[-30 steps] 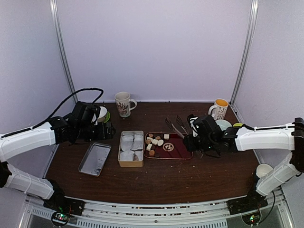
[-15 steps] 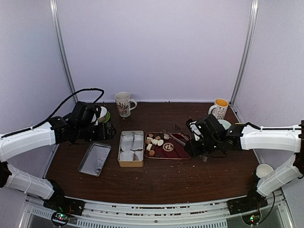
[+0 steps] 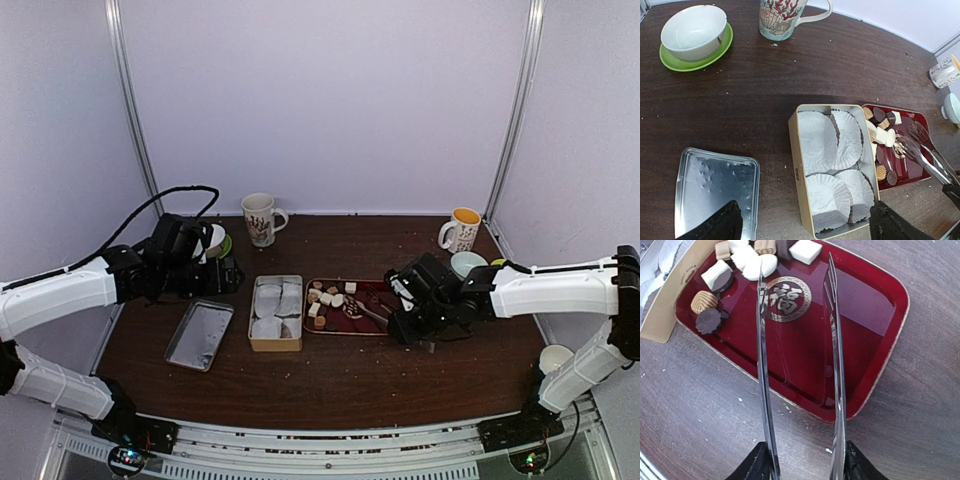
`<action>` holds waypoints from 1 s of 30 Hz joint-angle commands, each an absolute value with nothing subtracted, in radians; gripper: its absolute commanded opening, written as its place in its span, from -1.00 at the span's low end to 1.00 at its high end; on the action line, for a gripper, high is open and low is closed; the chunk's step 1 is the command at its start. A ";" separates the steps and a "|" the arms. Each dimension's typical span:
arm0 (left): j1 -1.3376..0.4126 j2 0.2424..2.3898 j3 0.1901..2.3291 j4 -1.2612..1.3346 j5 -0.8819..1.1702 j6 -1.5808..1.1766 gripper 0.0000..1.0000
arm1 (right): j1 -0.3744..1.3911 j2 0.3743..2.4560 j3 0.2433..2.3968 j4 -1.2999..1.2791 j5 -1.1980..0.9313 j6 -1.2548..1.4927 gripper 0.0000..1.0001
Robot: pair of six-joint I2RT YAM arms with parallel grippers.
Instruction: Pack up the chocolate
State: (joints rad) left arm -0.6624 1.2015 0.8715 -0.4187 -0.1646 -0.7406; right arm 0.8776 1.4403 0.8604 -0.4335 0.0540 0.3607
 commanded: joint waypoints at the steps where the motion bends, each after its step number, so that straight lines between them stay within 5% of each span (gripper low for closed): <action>1: -0.657 1.179 0.867 -0.389 -0.177 -0.729 0.81 | 0.907 1.449 0.912 -0.419 0.067 0.339 -0.03; 30: -0.657 1.183 0.876 -0.394 -0.176 -0.727 0.79 | 0.936 1.405 0.871 -0.462 0.065 0.324 0.07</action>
